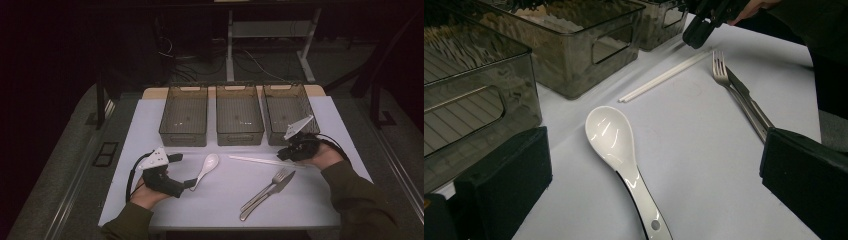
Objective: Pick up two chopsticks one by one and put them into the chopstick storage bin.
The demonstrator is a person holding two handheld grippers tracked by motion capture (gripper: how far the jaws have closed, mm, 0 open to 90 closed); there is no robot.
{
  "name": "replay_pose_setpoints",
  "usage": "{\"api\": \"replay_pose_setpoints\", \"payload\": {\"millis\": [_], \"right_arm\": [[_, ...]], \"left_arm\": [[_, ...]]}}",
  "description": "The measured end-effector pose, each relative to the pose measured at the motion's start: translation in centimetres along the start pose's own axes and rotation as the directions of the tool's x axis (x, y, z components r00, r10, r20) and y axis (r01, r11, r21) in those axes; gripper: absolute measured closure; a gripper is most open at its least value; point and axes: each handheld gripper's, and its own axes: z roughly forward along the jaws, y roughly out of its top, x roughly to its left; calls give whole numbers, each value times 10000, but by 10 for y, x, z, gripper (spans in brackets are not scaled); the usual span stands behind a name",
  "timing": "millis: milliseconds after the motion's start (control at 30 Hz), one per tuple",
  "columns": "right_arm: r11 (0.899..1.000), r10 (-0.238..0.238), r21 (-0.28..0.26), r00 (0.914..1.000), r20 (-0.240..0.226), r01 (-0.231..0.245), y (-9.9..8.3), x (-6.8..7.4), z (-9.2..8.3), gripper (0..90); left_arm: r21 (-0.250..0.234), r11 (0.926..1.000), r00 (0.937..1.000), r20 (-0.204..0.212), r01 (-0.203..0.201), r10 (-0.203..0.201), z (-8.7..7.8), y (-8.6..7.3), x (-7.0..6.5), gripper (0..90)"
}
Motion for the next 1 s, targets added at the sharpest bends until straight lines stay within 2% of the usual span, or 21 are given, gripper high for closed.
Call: {"api": "replay_pose_setpoints", "payload": {"millis": [67, 400, 467, 733, 867, 1000], "right_arm": [[9996, -222, 189, 9997, 84, 220, 1, 0, 2, 783], [9974, -415, 600, 9991, 116, 407, 1, 0, 10, 782], [9972, -443, 600, 9990, -15, 443, 1, 0, 11, 782], [9948, -570, 849, 9984, 9, 567, 3, -1, 18, 790], [9940, -569, 929, 9983, -137, 580, 3, -2, 20, 792], [9888, -770, 1261, 9967, -266, 797, 7, -4, 21, 794]], "left_arm": [[-1, 10000, 10000, 1, -8, 8, 0, 0, 0, 0], [9, 10000, 10000, 1, -33, 33, 0, 0, 0, 0], [11, 10000, 10000, 3, -32, 32, 0, 0, 0, 0], [1, 10000, 10000, 7, -20, 20, 0, 0, 0, 0], [8, 10000, 10000, 16, -26, 26, 0, 0, 0, 0], [7, 10000, 10000, 30, -7, 7, 1, 0, 0, 0]]}}
